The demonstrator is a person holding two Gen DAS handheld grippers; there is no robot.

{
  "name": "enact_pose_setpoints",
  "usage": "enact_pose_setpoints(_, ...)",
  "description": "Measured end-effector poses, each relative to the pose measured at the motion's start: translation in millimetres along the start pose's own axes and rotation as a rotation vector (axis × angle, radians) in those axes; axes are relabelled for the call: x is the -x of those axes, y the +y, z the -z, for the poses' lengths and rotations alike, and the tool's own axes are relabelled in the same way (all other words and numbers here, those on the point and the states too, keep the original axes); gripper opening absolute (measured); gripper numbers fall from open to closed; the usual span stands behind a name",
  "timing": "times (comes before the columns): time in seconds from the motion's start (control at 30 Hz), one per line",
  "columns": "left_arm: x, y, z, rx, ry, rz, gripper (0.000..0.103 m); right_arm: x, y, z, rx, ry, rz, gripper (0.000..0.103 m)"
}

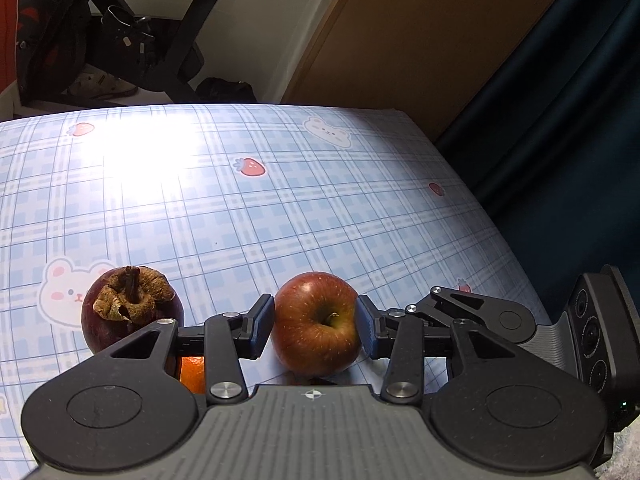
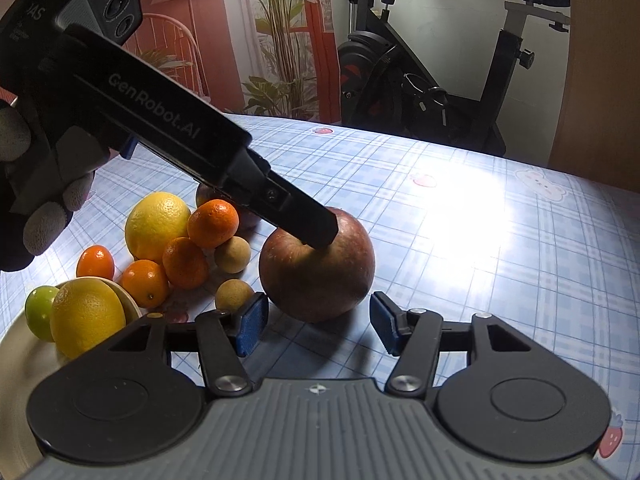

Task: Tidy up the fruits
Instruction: 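Lift the red apple with the left tool toward the bowl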

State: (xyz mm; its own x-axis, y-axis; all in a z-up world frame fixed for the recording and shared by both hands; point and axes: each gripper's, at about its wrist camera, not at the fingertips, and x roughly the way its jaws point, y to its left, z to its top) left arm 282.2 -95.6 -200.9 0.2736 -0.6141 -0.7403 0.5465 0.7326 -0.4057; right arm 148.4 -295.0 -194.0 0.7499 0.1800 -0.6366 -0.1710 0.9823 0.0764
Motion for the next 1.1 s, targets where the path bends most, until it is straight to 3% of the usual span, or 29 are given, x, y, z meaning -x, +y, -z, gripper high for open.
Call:
enact_pose_setpoints(0.07,-0.6,1.3,-0.4,0.004,-0.001,0.002,0.046,-1.0,-1.1,0.4,-0.002,-0.004,0.005,0.066)
enact_pose_setpoints(0.37,-0.8,-8.2,-1.1,-0.033,0.003,-0.011,0.042,-3.2,4.7,-4.6,0.025,-0.014,0.018,0.065)
enact_pose_setpoints(0.6,10.7,-24.0,7.5,-0.043,0.001,0.005,0.042,20.2,12.5,-1.4,0.023,-0.011,0.027,0.065)
enact_pose_setpoints(0.9,64.0,-53.6,29.3,-0.084,-0.048,-0.008,0.042,67.8,45.8,-3.2,0.019,-0.053,0.010,0.065)
enact_pose_setpoints(1.1,111.8,-55.8,61.3,-0.061,-0.087,-0.034,0.042,87.8,86.3,-1.7,0.051,-0.073,-0.036,0.065)
